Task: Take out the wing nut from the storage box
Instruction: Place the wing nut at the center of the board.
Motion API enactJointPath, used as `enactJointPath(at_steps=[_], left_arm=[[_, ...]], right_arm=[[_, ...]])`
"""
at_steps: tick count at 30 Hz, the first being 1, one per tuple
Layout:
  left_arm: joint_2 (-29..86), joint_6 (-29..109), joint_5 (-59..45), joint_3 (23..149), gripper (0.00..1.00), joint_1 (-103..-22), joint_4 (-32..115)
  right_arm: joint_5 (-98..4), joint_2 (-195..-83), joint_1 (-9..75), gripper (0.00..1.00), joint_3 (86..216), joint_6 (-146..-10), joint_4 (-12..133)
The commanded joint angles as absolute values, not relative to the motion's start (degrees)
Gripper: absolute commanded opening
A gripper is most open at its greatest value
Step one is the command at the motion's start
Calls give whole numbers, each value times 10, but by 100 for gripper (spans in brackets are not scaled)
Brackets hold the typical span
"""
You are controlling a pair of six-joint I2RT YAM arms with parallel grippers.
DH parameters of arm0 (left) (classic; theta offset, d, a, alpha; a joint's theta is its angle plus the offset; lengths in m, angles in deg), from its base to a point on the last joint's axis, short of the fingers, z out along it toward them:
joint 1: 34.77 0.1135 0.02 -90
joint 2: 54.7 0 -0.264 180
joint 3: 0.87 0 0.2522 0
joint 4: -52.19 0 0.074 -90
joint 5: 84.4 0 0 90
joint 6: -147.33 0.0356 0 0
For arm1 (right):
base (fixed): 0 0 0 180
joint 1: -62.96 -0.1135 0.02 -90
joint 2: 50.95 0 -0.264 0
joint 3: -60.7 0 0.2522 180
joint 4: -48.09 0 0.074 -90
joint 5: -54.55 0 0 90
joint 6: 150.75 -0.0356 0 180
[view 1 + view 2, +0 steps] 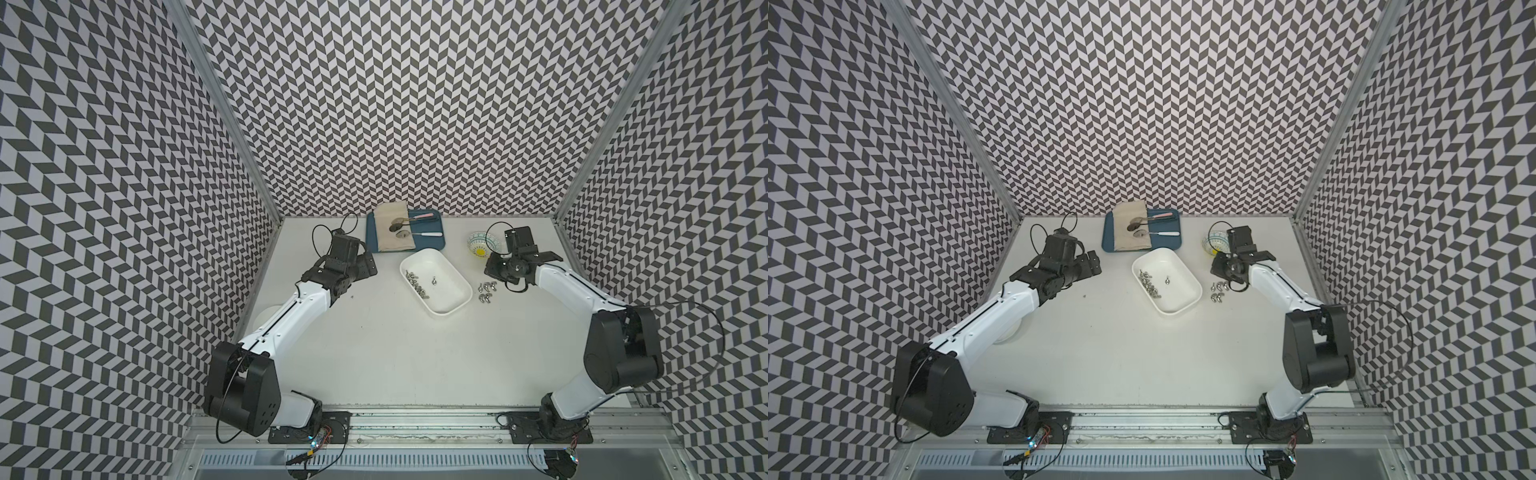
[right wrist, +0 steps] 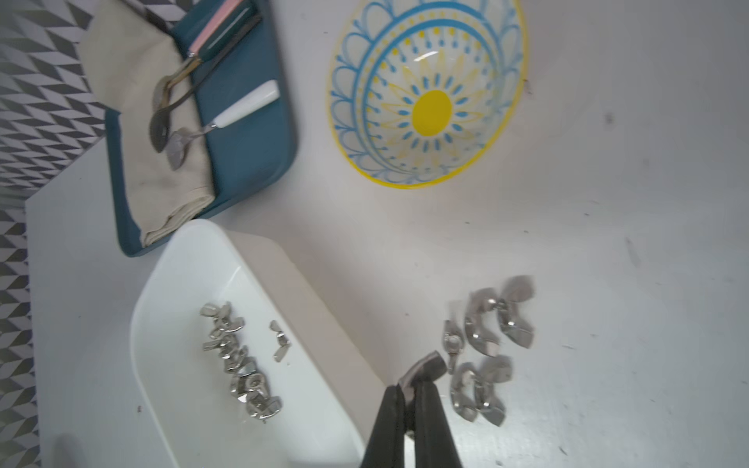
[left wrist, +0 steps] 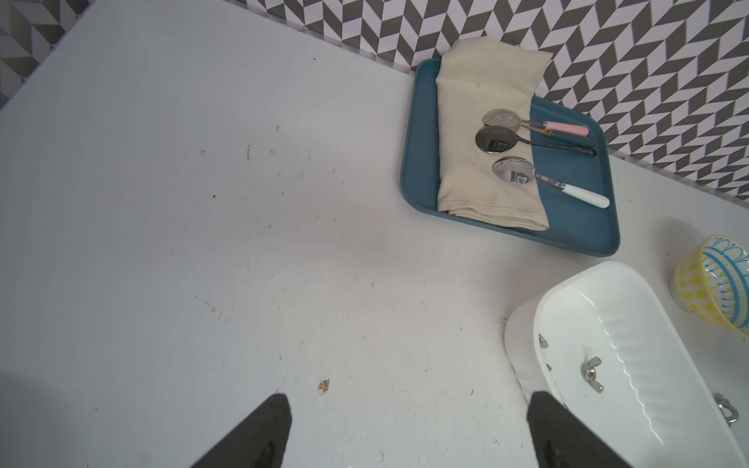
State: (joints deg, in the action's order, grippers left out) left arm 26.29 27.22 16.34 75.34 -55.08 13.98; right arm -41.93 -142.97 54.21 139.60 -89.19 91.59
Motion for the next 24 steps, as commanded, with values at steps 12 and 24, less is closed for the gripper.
enactJointPath(at_steps=[12,24], left_arm=[[281,274,162,789,95,-565,148],[277,269,170,785,95,-565,144]], right_arm=[[-409,-1454,591,1,1300,-868,862],[-433,-1489,584,3,1299,-863,846]])
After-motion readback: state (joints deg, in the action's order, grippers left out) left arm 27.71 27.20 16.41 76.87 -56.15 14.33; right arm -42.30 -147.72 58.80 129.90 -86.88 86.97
